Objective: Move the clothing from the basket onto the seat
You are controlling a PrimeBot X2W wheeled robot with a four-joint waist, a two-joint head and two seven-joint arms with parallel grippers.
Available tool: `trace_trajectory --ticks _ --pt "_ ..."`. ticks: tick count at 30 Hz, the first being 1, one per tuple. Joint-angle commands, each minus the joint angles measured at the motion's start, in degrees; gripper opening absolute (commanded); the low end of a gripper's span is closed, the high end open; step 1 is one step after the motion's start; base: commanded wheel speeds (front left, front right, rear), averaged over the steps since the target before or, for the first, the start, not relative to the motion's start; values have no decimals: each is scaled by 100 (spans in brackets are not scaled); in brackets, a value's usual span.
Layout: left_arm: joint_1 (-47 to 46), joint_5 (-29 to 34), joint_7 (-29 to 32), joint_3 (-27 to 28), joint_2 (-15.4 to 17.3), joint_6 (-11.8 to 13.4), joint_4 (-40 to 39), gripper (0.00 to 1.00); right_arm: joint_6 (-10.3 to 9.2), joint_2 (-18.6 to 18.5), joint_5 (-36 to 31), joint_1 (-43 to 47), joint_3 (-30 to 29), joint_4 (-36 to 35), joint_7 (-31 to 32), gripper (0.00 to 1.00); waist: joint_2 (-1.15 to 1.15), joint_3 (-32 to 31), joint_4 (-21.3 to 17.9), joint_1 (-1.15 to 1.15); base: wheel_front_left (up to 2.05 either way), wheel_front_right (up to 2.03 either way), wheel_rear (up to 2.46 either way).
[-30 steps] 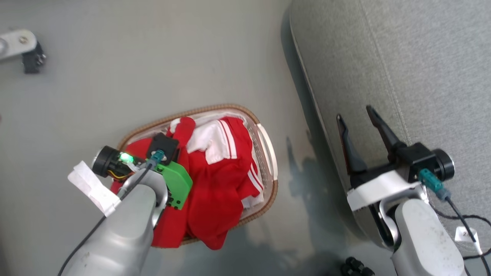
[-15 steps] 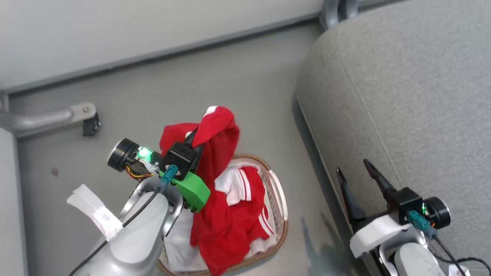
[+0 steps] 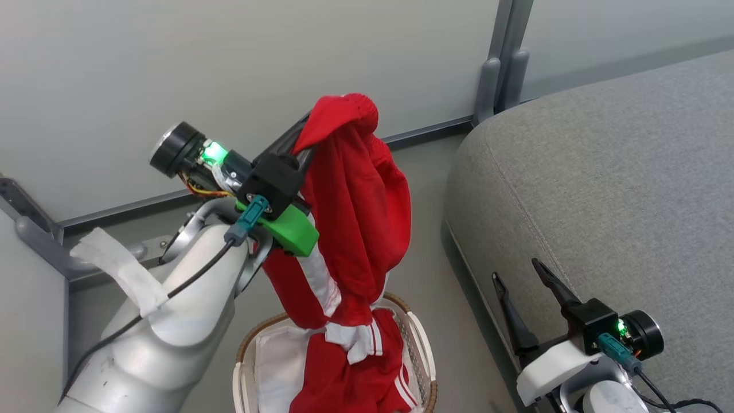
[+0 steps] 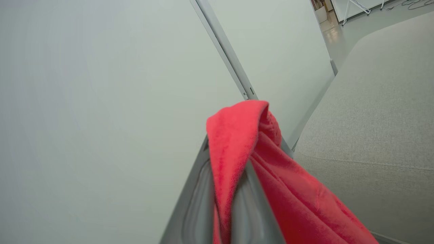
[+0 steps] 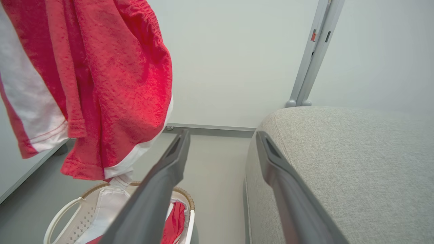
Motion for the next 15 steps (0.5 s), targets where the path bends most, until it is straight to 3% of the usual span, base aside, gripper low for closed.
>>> trace_trajectory --ticks 1,8,15 --pt "-175 -75 -1 -37 60 -29 -46 0 0 -21 -39 10 22 -13 -28 100 0 -152 -12 0 0 0 0" --pt "-696 -215 1 -209 112 -39 -31 0 0 -20 78 -149 318 -63 -28 100 0 -189 70 0 0 0 0" --pt "-1126 -367 116 -481 -25 -40 196 0 0 -21 259 -665 1106 -56 -28 100 0 -173 145 0 0 0 0"
